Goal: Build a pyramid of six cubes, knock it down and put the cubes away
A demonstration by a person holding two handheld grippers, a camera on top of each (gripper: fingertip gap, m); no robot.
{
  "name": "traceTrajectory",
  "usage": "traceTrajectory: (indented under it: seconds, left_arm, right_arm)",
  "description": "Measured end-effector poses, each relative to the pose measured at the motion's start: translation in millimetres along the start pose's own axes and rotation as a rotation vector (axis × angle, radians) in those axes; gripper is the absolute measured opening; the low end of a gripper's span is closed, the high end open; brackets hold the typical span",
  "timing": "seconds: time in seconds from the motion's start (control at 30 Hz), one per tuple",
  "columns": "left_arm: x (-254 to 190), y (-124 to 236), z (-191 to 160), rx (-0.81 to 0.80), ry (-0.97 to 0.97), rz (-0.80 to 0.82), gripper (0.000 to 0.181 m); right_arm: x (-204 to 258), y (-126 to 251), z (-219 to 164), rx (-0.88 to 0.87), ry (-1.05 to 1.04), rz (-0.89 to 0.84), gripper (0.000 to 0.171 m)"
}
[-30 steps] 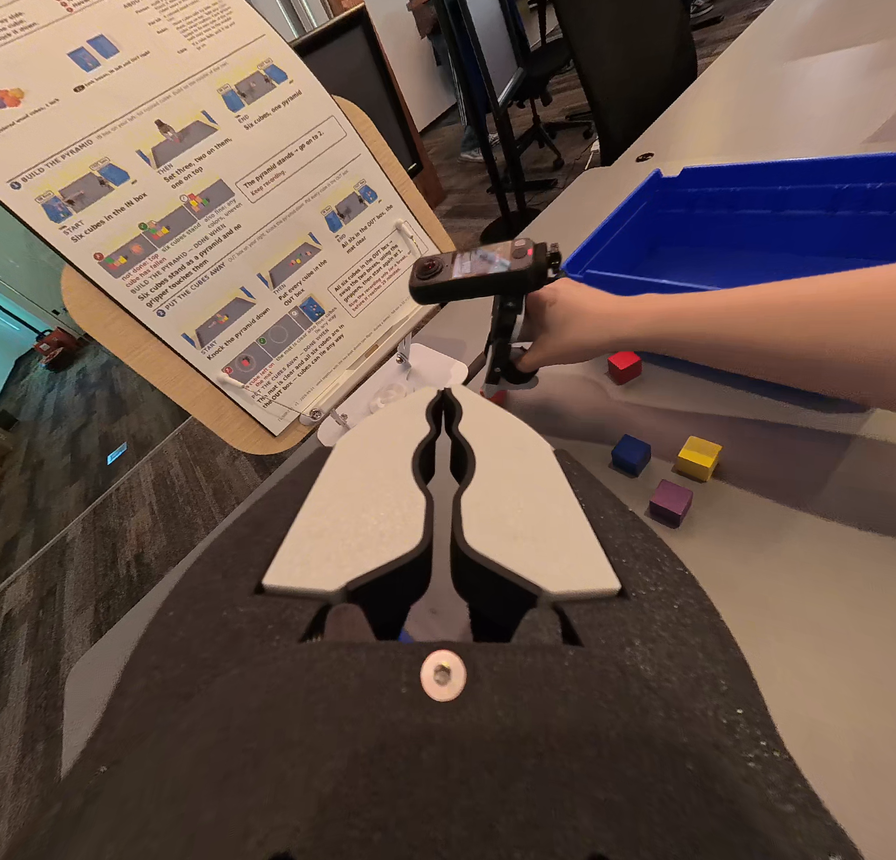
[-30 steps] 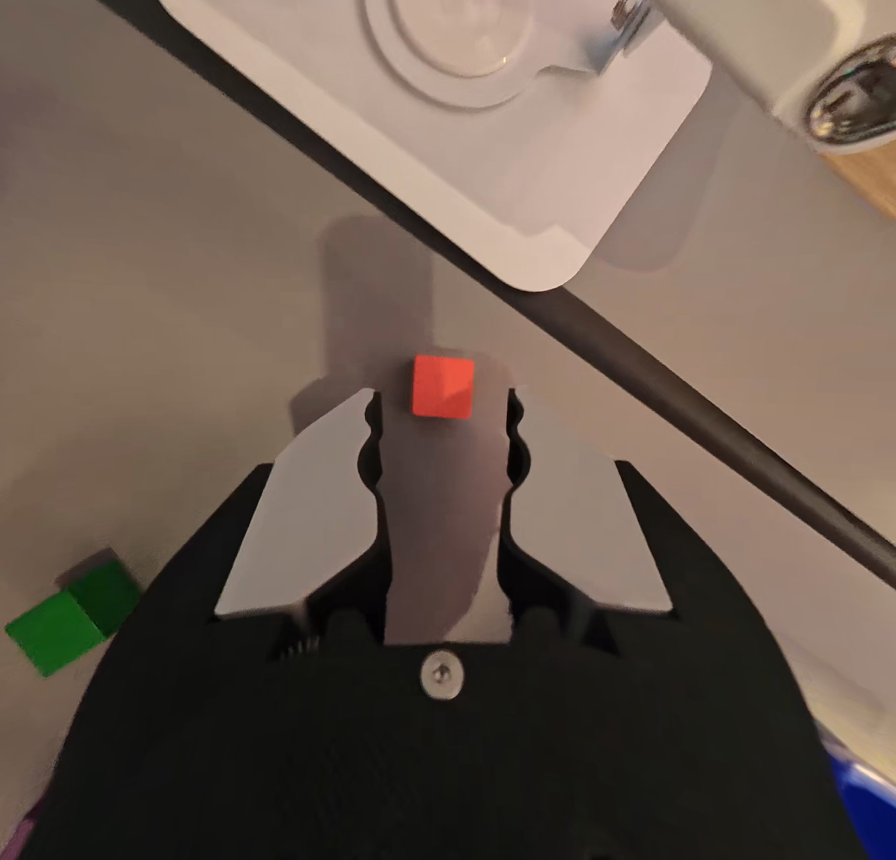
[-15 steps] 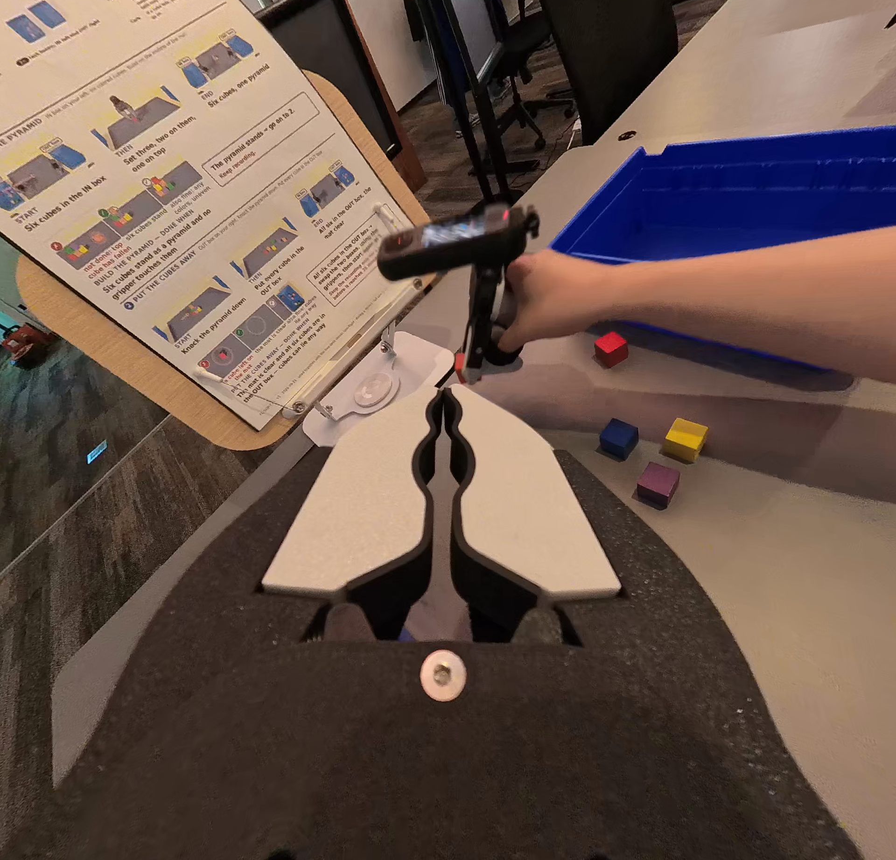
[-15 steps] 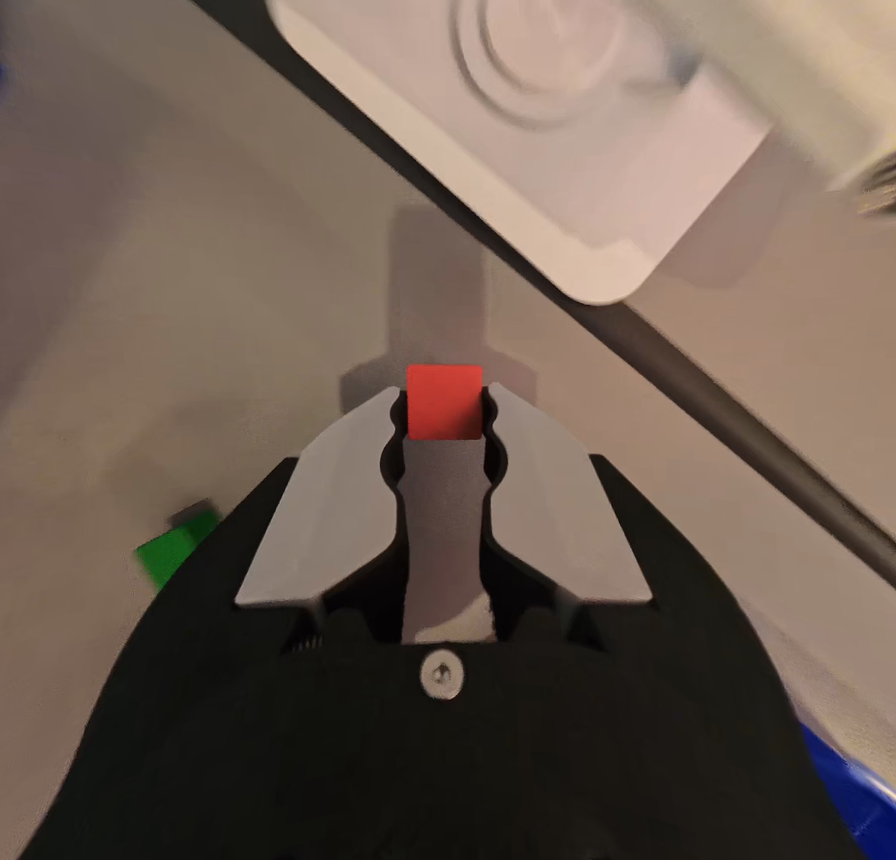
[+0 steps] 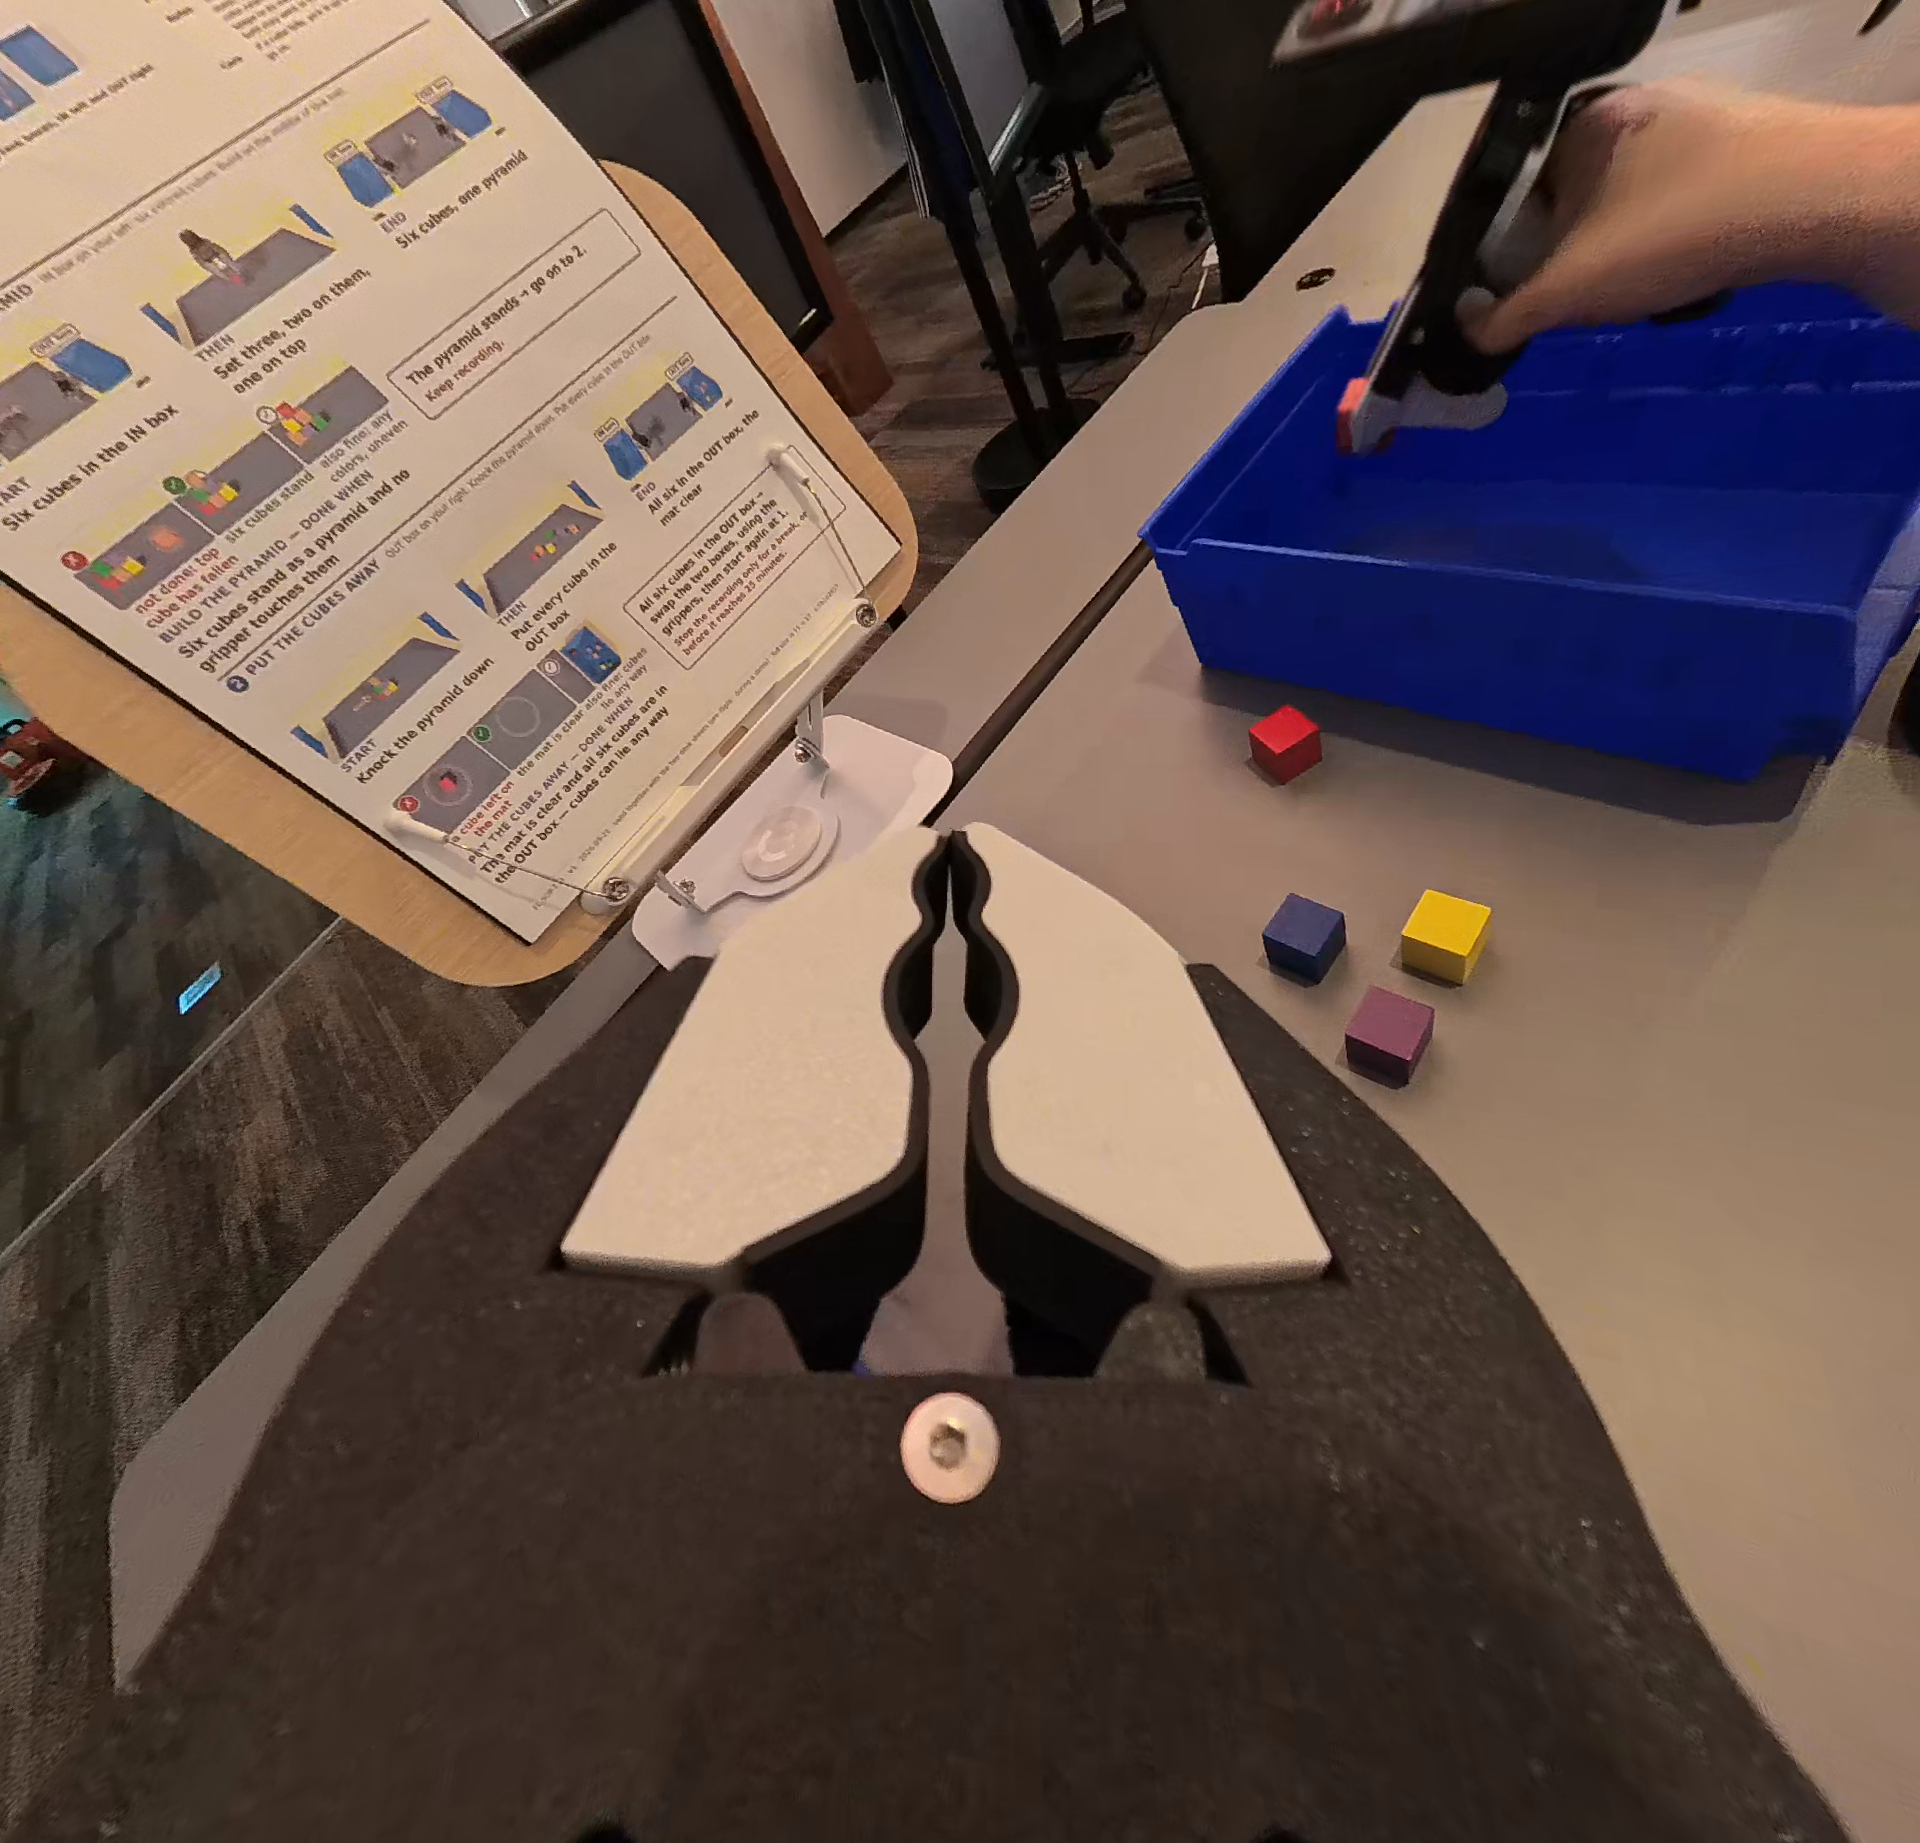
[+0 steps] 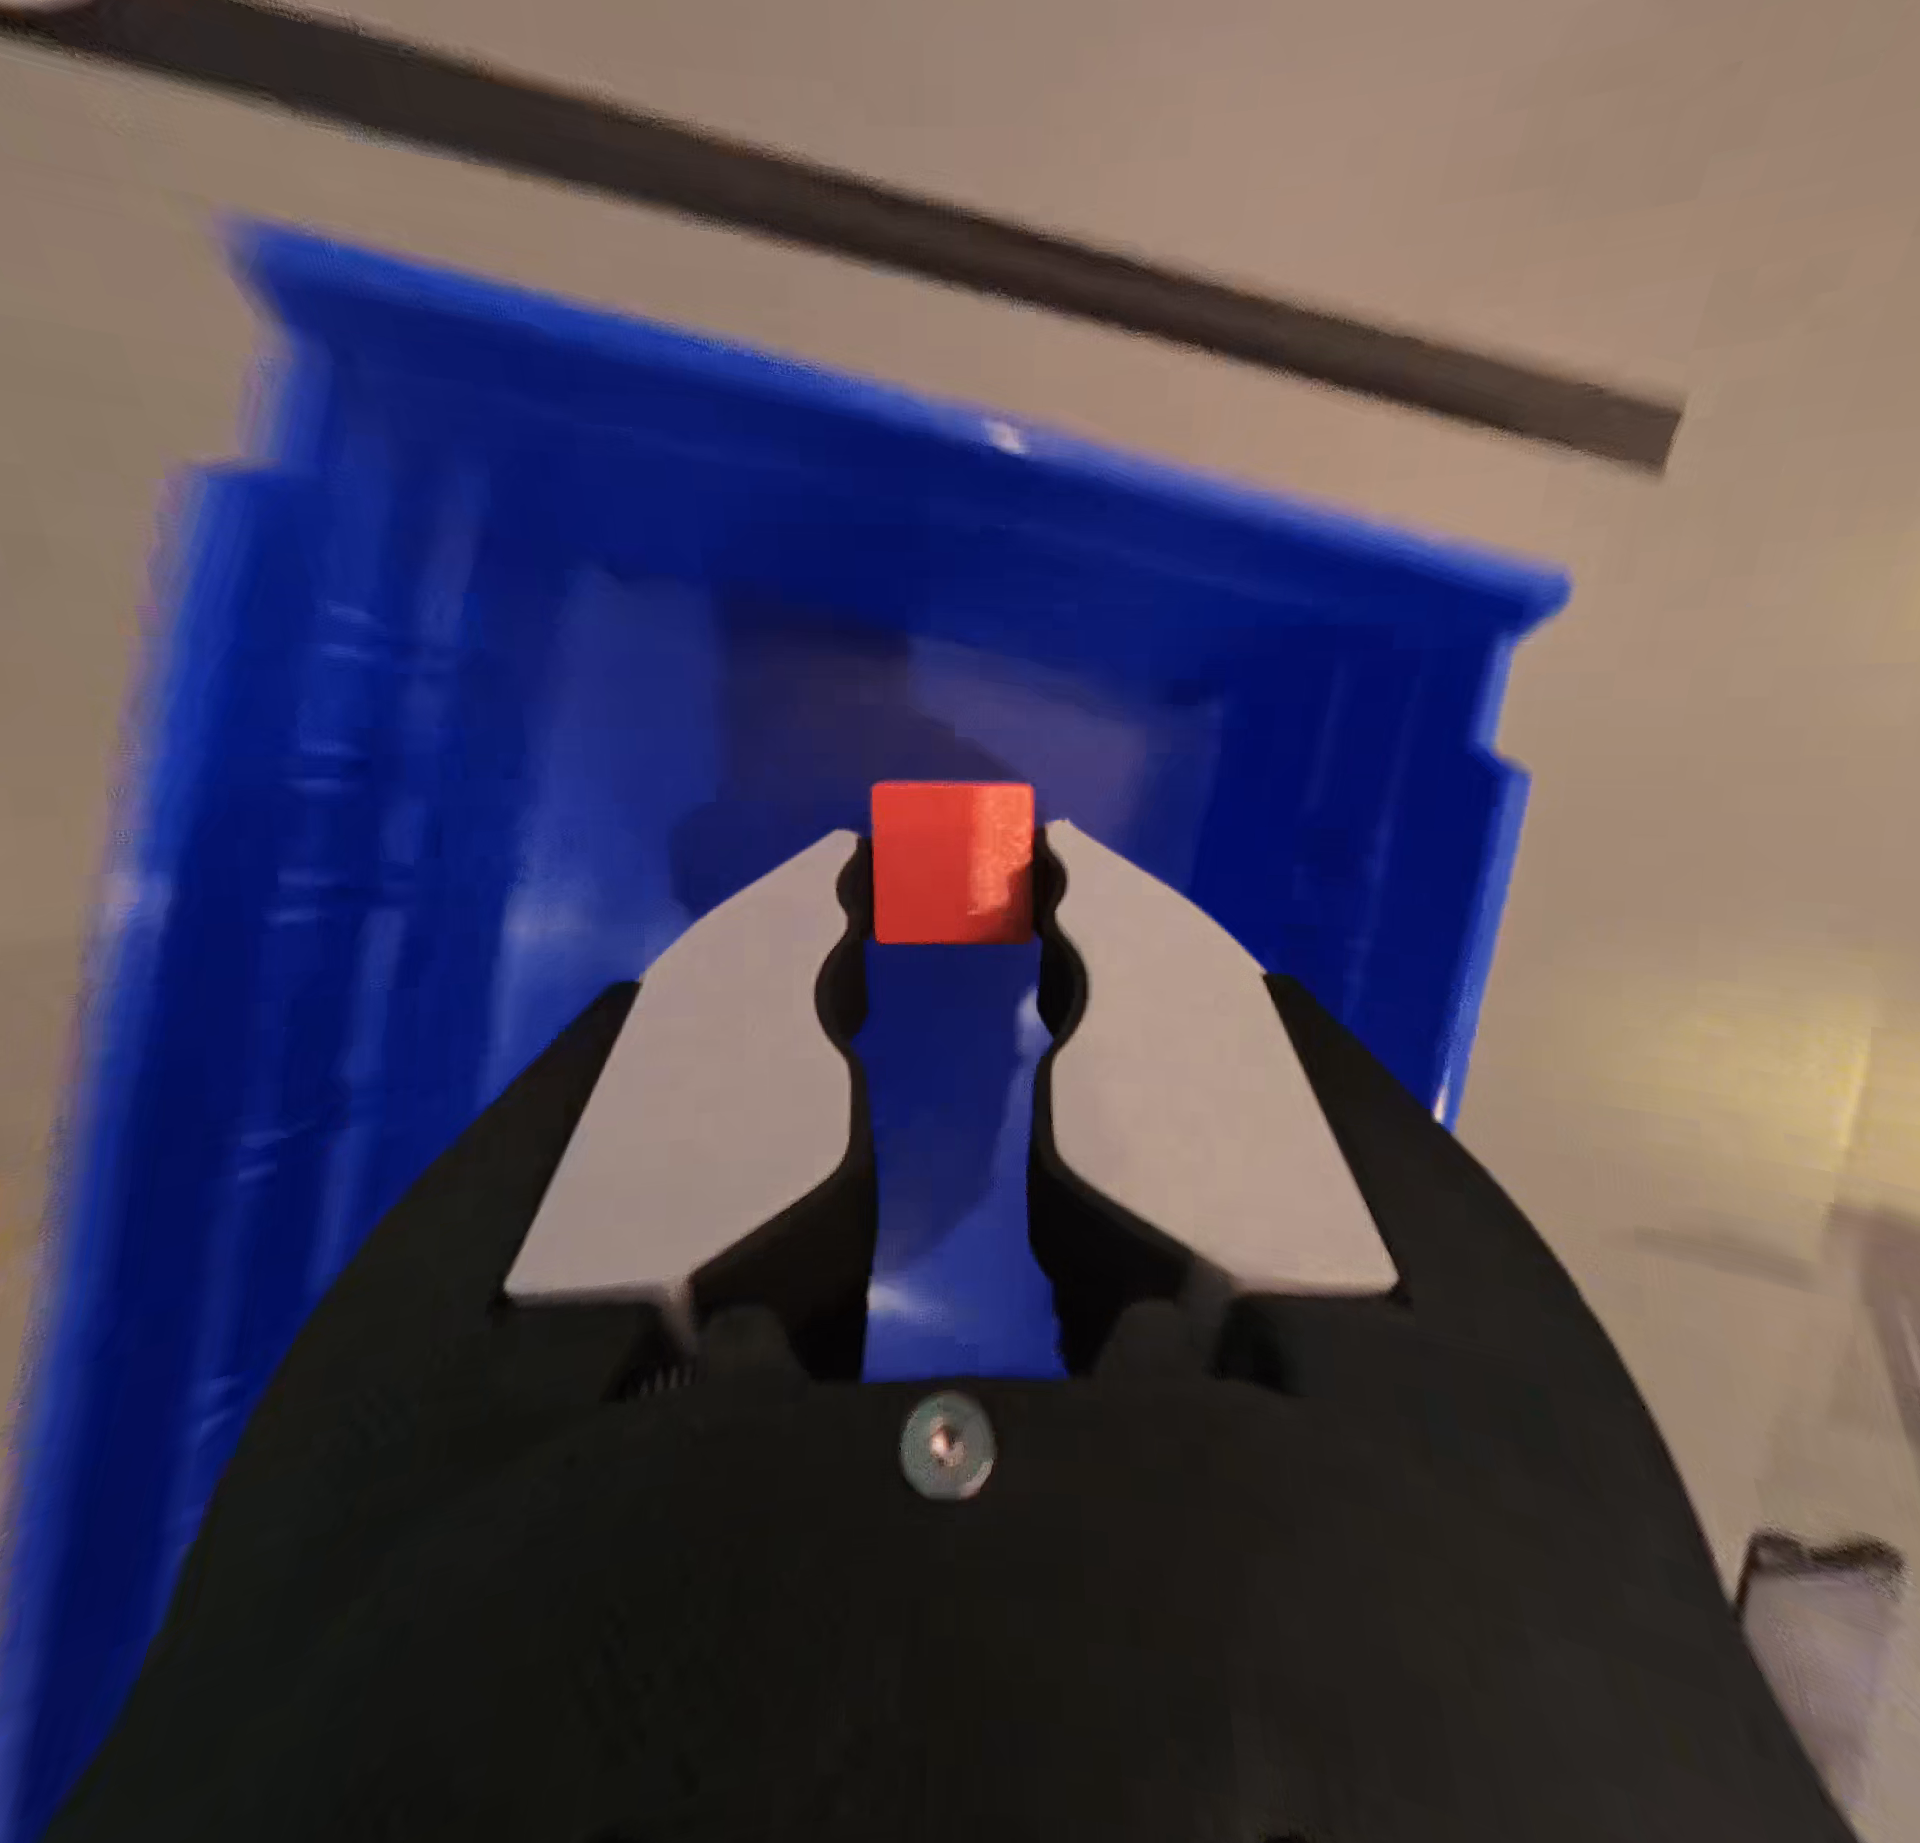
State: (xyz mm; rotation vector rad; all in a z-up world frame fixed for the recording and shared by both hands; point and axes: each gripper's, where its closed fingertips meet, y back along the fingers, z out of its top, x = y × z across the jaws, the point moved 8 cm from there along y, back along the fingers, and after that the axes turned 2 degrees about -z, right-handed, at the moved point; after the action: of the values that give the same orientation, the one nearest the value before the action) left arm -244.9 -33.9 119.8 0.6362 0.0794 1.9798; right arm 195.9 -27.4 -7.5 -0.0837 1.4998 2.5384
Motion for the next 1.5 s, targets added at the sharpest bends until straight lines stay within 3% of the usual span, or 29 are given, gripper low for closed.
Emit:
traceTrajectory:
  seconds: [0.2, 0.4, 0.47, 0.57, 0.63, 0.73, 0.8, 0.87, 0.97, 1.1, 1.33, 1.43, 1.5]
  left_arm:
    - [-3, -5, -2, 0.024, -0.012, -0.012, 0.0]
    - [-1, -4, -4, 0.032, -0.005, -0.005, 0.0]
    - [-1, -4, -3, 0.033, -0.008, -0.004, 0.0]
    - [-1, -2, -2, 0.03, -0.013, -0.001, 0.0]
    - [-1, -1, -2, 0.022, -0.01, 0.0, 0.0]
    - [0, -2, -2, 0.028, -0.009, 0.003, 0.0]
    - [0, -3, -3, 0.038, -0.012, 0.001, 0.0]
    - [-1, -4, -4, 0.042, -0.014, -0.001, 0.0]
    - [-3, -4, -3, 0.043, -0.021, -0.007, 0.0]
    - [-6, -6, -4, 0.056, -0.028, -0.02, 0.0]
    - [-8, -7, -4, 0.06, -0.034, -0.034, 0.0]
    - [-8, -7, -4, 0.064, -0.035, -0.037, 0.0]
    - [-8, -7, -4, 0.064, -0.036, -0.038, 0.0]
  right_arm:
    - [-13, -48, -27, 0.178, -0.096, -0.008, 0.03]
    - [-20, -58, -32, 0.201, -0.098, -0.048, 0.031]
    - [-21, -56, -31, 0.185, -0.064, -0.061, 0.041]
    - [-15, -32, -17, 0.087, -0.03, -0.066, 0.047]
    - [5, 7, 6, -0.109, 0.029, -0.035, 0.045]
    - [67, 66, 36, -0.345, 0.326, 0.143, 0.042]
    - [114, 86, 40, -0.359, 0.571, 0.293, 0.041]
    - [155, 85, 33, -0.272, 0.837, 0.392, 0.04]
    - [178, 45, 26, 0.01, 1.025, 0.229, 0.032]
    - [187, -6, 24, 0.317, 1.001, 0.149, 0.035]
    - [185, -44, 15, 0.564, 0.981, 0.081, 0.05]
    - [188, -52, 12, 0.603, 0.992, 0.077, 0.049]
    - [189, -55, 10, 0.629, 0.998, 0.078, 0.037]
